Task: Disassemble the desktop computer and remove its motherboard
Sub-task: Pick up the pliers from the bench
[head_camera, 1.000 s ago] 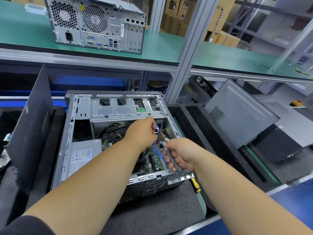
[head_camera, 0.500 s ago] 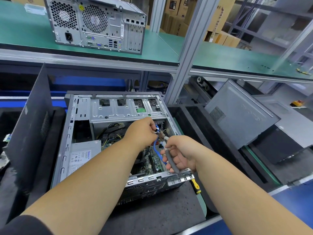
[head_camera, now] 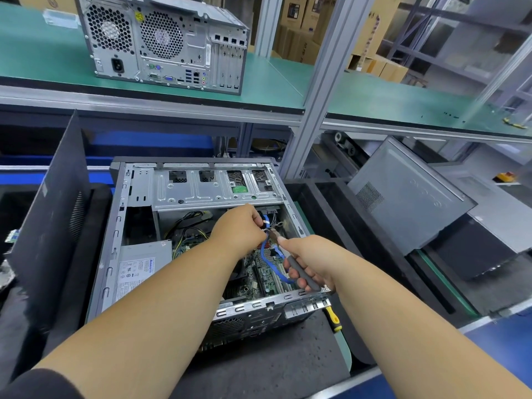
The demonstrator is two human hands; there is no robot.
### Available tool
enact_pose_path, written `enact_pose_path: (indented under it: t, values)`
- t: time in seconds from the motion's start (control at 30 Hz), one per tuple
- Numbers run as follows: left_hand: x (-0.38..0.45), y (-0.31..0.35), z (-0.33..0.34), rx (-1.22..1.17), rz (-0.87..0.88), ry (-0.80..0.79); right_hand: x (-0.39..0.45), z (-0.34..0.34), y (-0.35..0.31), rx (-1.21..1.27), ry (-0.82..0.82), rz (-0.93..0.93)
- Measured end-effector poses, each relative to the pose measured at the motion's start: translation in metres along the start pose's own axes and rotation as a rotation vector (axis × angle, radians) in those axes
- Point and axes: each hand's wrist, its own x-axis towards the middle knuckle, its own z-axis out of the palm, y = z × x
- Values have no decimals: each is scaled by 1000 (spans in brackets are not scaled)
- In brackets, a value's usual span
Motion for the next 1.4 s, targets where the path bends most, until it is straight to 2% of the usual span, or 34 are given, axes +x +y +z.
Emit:
enact_pose_path:
  t: [0.17,0.33,0.43,0.53,0.67,0.8,1.0,1.17,1.4]
  values:
    - [0,1,-3,-87,-80,-82,-1,-4,-4,-10,41,-72]
    - [-1,3,-7,-197,-133,-135,-2,-9,-7,149,20,-200]
    - [-2,4,-8,-239,-167,-140,-1,-5,-8,152,40,-234]
    - [6,1,-5,-190,-236,-117,0,-1,-6,179,37,-237]
    - [13,-6,-8,42,-256,-106,0,2,-1,293,-1,-274]
    - [7,-9,-4,40,-125,96,0,-2,4,436,-22,-350]
    - [-5,7,4,-41,201,295,1,-25,22,788,-211,-521]
    - [-18,35,21,-81,318,294,11,-64,40,949,-312,-575]
    - [-18,99,82,-171,334,268,34,-140,91,989,-273,-534]
